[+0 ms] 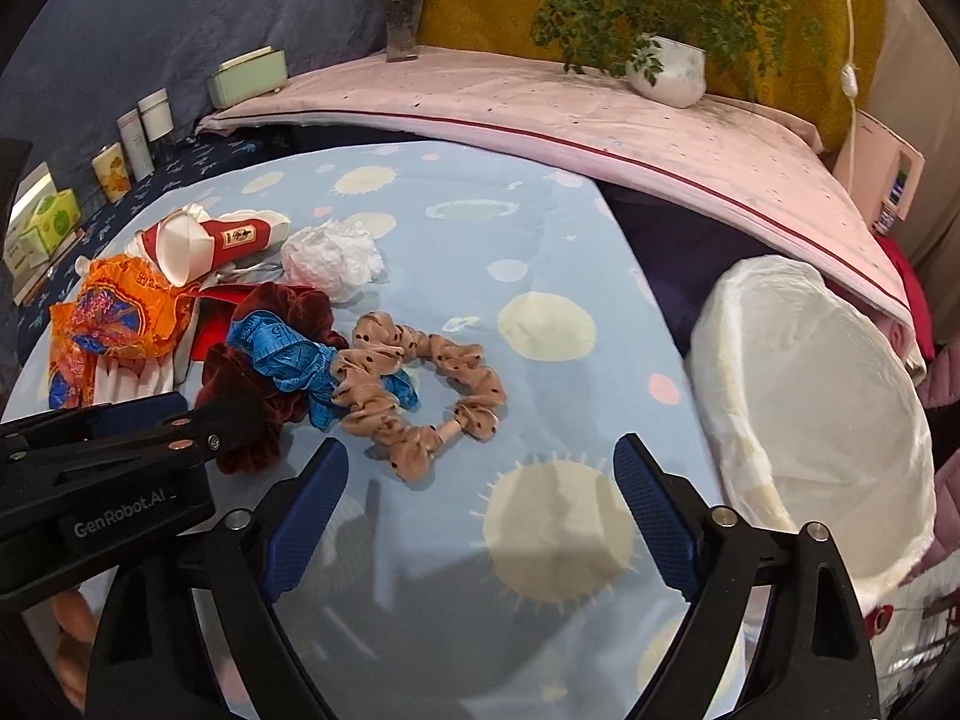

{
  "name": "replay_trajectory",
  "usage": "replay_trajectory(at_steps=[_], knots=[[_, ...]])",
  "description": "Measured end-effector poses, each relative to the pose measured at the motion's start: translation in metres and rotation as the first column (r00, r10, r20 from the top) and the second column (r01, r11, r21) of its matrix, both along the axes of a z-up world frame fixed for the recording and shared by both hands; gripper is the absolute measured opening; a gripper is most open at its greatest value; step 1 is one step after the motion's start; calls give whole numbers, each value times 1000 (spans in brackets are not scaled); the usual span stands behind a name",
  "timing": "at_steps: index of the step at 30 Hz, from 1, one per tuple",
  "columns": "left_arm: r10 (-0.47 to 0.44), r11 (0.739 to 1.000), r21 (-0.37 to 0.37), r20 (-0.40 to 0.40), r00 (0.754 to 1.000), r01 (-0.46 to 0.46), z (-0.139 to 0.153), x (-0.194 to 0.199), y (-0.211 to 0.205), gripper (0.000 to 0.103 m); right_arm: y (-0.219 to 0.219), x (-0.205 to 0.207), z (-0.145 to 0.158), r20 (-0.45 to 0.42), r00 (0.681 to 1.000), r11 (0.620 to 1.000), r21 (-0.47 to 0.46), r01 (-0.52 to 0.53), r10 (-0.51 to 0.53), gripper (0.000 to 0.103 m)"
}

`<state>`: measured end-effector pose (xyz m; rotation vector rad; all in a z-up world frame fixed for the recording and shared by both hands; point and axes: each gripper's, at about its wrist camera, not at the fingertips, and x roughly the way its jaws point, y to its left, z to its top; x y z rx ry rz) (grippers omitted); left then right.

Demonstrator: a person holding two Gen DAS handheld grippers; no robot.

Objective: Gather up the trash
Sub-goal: 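Grasp the dark red scrunchie with the left tool while the right grasps the tan scrunchie, then carry both scrunchies over the bin and open both tools to drop them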

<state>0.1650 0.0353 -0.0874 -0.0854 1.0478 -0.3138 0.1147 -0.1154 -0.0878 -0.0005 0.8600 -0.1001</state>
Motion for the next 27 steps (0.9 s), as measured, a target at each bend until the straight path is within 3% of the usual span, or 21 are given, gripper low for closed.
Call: replay_trajectory(at_steps=[5, 7, 9, 12, 19, 27], knots=[[-23, 999, -45, -29, 999, 22, -2, 5, 7, 21, 15, 15, -11, -22, 998, 998, 1, -63, 63, 63], [-28, 998, -50, -24, 999, 27, -1, 5, 8, 18, 20, 19, -15, -34, 996, 997, -9, -79, 79, 55], [-30, 999, -43, -11, 999, 30, 2, 4, 9, 15, 22, 20, -18, -48, 995, 996, -1, -89, 89, 35], [-21, 999, -40, 5, 1000, 21, 8, 2, 13, 14, 21, 17, -17, -44, 994, 995, 14, -95, 96, 15], [-3, 1000, -11, 94, 996, 4, 41, -8, 12, 13, 14, 0, 13, 8, 998, 997, 16, -69, 69, 10], [-41, 998, -32, 209, 977, 48, 97, -24, -7, 13, -12, -22, 64, 88, 996, 999, 46, -13, 9, 10]])
